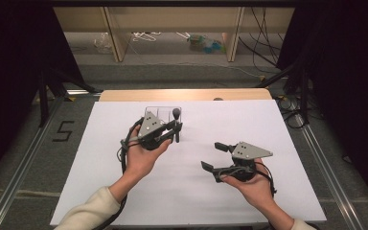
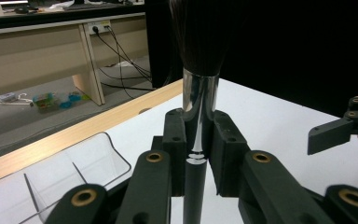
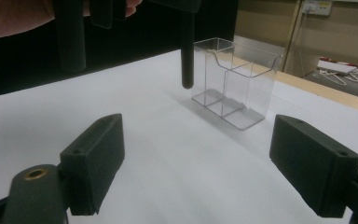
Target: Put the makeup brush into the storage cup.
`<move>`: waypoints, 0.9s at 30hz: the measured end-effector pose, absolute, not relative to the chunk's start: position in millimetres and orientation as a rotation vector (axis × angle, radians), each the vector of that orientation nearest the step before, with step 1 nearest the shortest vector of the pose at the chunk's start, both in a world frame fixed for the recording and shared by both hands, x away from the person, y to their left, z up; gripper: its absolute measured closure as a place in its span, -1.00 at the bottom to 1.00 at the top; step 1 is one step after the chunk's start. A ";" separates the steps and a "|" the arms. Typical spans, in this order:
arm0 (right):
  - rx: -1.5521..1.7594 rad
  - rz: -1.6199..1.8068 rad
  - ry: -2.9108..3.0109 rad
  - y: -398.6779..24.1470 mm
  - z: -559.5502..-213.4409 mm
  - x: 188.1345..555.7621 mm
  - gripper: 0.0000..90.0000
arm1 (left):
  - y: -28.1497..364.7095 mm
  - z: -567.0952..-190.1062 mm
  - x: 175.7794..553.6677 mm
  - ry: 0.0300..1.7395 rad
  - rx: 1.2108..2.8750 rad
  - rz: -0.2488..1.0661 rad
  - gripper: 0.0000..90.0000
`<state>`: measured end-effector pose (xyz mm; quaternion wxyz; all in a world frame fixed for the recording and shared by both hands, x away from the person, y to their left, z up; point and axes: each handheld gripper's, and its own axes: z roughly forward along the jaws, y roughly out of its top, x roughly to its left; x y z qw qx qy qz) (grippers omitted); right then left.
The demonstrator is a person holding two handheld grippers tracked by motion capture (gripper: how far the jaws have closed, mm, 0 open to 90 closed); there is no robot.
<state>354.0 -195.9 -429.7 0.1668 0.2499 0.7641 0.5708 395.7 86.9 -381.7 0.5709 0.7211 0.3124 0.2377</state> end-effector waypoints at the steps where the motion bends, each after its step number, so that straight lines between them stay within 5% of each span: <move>1: 0.713 1.627 2.167 -196.5 -429.4 353.5 -0.59 | 87.7 -381.4 396.7 0.730 1.689 0.564 0.72; 27: 0.729 1.626 2.144 -212.4 -428.9 345.9 -0.63 | 89.4 -376.8 407.4 0.731 1.666 0.606 0.72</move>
